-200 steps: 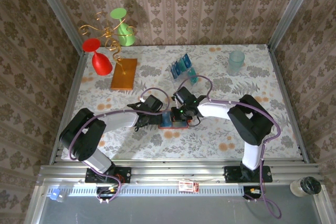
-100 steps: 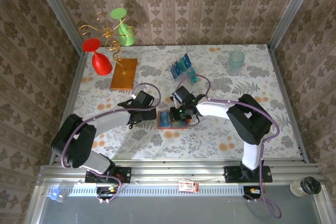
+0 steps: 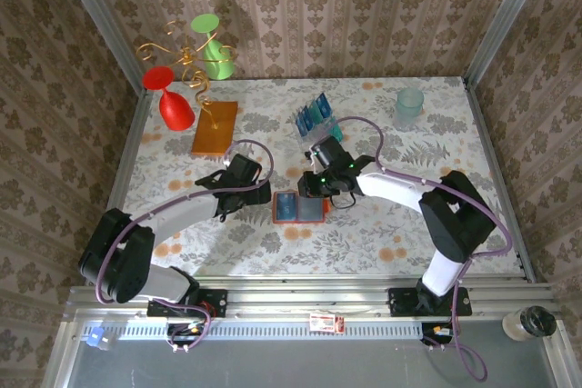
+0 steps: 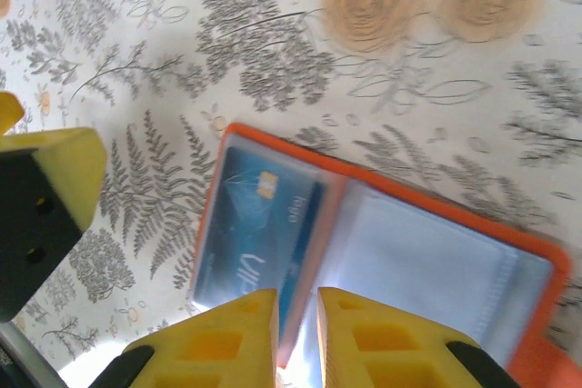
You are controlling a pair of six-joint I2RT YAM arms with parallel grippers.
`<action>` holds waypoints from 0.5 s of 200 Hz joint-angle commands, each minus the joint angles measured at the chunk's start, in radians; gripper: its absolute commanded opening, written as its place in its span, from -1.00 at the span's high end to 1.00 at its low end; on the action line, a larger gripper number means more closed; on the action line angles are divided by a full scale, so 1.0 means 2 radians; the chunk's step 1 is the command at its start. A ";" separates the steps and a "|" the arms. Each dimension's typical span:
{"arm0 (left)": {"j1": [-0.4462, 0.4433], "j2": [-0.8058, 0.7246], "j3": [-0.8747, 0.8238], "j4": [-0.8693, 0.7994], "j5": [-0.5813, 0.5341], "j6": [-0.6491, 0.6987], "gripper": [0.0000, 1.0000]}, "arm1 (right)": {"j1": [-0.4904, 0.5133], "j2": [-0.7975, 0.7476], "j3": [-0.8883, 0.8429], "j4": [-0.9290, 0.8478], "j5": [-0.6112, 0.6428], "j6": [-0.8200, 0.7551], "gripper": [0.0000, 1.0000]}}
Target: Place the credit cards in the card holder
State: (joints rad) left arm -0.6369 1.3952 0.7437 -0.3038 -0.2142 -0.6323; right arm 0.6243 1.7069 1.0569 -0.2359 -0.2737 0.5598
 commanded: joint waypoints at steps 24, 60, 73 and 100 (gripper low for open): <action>-0.033 -0.005 0.005 0.005 0.007 -0.009 -1.00 | -0.035 -0.011 -0.031 -0.003 -0.018 -0.006 0.63; -0.071 0.010 0.017 0.011 -0.007 -0.028 -1.00 | -0.045 0.003 -0.032 0.002 -0.035 -0.012 0.72; -0.083 0.019 0.020 0.017 -0.010 -0.034 -1.00 | -0.045 0.011 -0.031 0.004 -0.042 -0.014 0.77; -0.103 0.039 0.029 0.022 -0.013 -0.043 -1.00 | -0.045 0.027 -0.024 0.005 -0.049 -0.016 0.81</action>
State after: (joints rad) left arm -0.8154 1.4406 0.7639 -0.2760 -0.2131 -0.6811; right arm 0.5346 1.7226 0.9974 -0.2279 -0.3309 0.5480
